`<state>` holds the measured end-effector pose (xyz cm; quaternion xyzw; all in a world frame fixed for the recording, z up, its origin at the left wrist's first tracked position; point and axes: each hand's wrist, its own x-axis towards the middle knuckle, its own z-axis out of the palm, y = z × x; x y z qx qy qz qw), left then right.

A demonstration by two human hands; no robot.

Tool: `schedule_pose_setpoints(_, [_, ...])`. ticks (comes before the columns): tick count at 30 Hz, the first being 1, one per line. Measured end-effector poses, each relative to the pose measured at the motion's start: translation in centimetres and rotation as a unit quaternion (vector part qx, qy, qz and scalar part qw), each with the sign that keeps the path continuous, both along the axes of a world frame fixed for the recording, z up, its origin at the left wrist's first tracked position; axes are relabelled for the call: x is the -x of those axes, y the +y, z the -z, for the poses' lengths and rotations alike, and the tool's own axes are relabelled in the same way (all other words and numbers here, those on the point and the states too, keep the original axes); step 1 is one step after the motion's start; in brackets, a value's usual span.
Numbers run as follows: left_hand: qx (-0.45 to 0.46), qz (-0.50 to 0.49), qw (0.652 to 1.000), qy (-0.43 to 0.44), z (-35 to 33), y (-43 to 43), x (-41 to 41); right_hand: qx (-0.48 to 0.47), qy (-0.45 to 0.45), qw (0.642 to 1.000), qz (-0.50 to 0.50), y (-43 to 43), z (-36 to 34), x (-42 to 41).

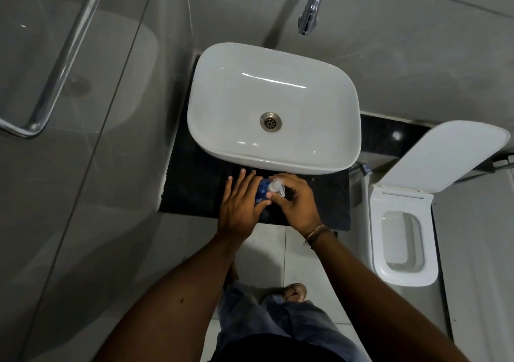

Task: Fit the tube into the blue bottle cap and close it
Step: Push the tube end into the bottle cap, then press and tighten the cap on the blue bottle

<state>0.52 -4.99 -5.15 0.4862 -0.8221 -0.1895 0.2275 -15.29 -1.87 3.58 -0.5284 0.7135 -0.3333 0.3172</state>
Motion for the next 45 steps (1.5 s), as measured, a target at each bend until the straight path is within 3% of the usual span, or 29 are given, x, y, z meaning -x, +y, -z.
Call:
schedule_pose_setpoints(10, [-0.004,-0.008,1.000,0.004,0.2,0.3,0.2,-0.001,-0.017,0.994,0.113,0.2,0.5,-1.5])
schedule_pose_setpoints(13, [-0.009,-0.007,1.000,0.002,0.0,0.3,0.2,-0.020,-0.012,0.997,0.079,0.2,-0.2,-1.1])
schedule_pose_setpoints(18, [-0.019,0.006,1.000,-0.014,-0.3,0.1,0.0,-0.072,-0.104,0.991,-0.031,1.2,-1.9,1.5])
schedule_pose_setpoints(24, [-0.027,0.000,1.000,-0.002,-0.2,0.1,0.0,-0.060,-0.028,0.987,-0.145,0.2,-4.3,3.5])
schedule_pose_setpoints(31, [-0.014,0.001,1.000,0.006,-0.3,0.2,0.0,-0.068,0.044,0.974,-0.212,-1.5,-5.5,3.9])
schedule_pose_setpoints(45, [-0.018,-0.001,1.000,0.015,-0.2,0.1,0.0,-0.001,0.084,0.985,-0.147,-0.2,-4.7,2.1])
